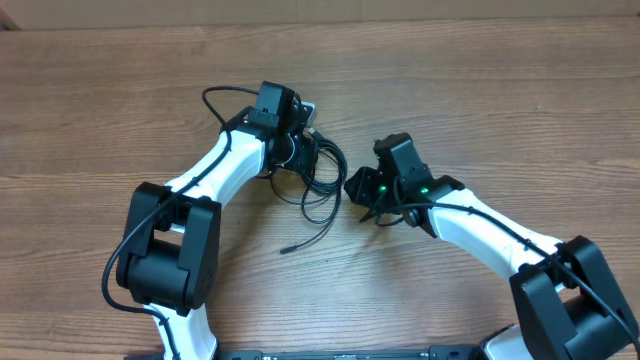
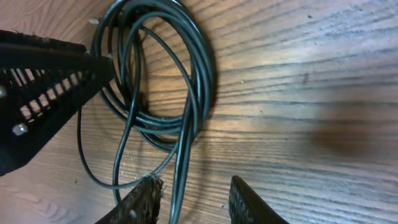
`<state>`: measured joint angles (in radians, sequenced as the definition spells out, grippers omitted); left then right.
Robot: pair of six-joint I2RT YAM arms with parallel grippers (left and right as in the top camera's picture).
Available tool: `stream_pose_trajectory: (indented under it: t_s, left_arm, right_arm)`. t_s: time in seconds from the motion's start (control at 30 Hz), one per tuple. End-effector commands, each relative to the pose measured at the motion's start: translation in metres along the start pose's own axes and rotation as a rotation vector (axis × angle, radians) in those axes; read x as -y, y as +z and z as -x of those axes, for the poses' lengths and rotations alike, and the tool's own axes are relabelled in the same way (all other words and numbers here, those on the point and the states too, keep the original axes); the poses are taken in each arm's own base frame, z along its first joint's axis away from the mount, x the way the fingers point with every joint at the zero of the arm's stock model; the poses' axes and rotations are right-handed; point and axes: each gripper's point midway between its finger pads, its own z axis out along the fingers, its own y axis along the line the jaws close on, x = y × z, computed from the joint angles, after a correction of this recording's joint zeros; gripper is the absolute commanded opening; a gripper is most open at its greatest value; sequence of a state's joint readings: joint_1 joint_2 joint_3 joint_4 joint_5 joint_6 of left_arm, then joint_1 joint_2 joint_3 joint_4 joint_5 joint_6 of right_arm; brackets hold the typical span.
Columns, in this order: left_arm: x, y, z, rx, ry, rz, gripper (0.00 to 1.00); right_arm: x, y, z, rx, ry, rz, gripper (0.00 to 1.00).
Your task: Untangle cables
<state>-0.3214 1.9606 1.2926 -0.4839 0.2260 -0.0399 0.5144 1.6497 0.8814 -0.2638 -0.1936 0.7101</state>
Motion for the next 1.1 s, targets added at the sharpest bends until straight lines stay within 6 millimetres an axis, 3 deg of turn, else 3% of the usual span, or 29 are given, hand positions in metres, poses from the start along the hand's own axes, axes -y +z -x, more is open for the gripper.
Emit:
stream_pose_trajectory:
  t_s: [0.0, 0.23, 0.27, 0.4, 0.5, 0.6, 0.7, 0.83, 0.93, 1.0, 1.07]
  left_arm:
    - [-0.003, 0.008, -0.008, -0.022, -0.024, 0.019, 0.59]
    - [-0.006, 0.018, -0.012, -0.015, -0.025, 0.023, 0.5]
    - [-0.005, 0.019, -0.012, -0.016, -0.025, 0.015, 0.45]
    - [0.001, 0.019, -0.011, -0.011, -0.024, -0.016, 0.41]
    - [0.005, 0.019, -0.009, -0.005, -0.022, -0.044, 0.4]
    - [0.011, 0.018, -0.008, -0.004, -0.022, -0.078, 0.37]
    - [0.015, 0.018, -0.008, -0.004, -0.02, -0.103, 0.34]
    - [0.015, 0.016, -0.01, -0.015, 0.052, -0.104, 0.34]
    - [0.011, 0.01, -0.015, -0.05, 0.125, -0.103, 0.41]
    - [0.009, 0.005, -0.017, -0.074, 0.168, -0.103, 0.41]
    - [0.005, -0.001, -0.016, -0.098, 0.182, -0.087, 0.4]
  right_arm:
    - [0.007, 0.002, 0.004, 0.067, -0.025, -0.07, 0.35]
    - [0.002, 0.003, 0.008, 0.129, -0.059, -0.099, 0.35]
    - [0.001, 0.004, 0.006, 0.118, -0.059, -0.093, 0.35]
    - [-0.009, 0.007, -0.02, -0.007, -0.026, -0.028, 0.36]
    - [-0.01, 0.009, -0.045, -0.1, 0.038, -0.031, 0.44]
    - [-0.011, 0.014, -0.056, -0.108, 0.037, -0.052, 0.52]
    - [-0.011, 0.017, -0.051, -0.061, 0.033, -0.073, 0.62]
    - [-0.002, 0.016, -0.029, 0.052, 0.032, -0.123, 0.73]
    - [0.003, 0.014, -0.013, 0.102, 0.051, -0.133, 0.71]
    - [0.01, 0.012, -0.005, 0.115, 0.073, -0.139, 0.61]
    - [0.017, 0.011, 0.002, 0.12, 0.099, -0.14, 0.59]
